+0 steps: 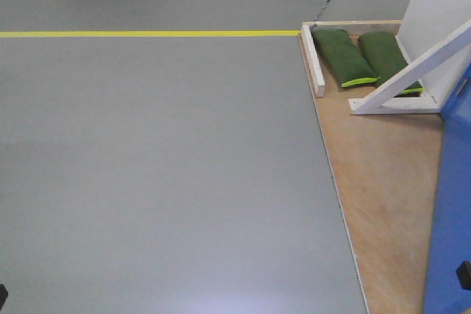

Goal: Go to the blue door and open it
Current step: 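Drive the base up to the blue door and stop beside it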

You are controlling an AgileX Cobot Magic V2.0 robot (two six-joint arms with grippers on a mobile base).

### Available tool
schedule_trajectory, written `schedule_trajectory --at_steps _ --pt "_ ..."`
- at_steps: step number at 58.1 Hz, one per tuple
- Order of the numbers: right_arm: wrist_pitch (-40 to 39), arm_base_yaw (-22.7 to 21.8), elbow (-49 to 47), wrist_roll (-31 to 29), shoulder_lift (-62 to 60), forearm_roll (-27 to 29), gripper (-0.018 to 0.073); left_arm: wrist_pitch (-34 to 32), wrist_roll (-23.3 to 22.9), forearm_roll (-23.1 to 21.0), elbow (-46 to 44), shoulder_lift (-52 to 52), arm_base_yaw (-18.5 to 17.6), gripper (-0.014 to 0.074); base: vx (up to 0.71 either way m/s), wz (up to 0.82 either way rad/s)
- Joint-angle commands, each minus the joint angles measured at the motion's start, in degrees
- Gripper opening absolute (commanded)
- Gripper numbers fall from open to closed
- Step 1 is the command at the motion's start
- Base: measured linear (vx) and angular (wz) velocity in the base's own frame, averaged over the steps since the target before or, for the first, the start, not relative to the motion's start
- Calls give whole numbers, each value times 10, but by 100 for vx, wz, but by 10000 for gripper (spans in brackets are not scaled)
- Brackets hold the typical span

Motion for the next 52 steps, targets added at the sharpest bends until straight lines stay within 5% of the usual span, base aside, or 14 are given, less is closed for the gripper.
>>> schedule_trajectory --at_steps 1,52 --pt "-44 -1 1 -3 -10 -2 8 -48 -4 -2 -16 -9 1 73 36 -3" --pt "-44 11 0 -3 -10 -2 8 -48 -4 -2 -18 -9 5 73 21 -2"
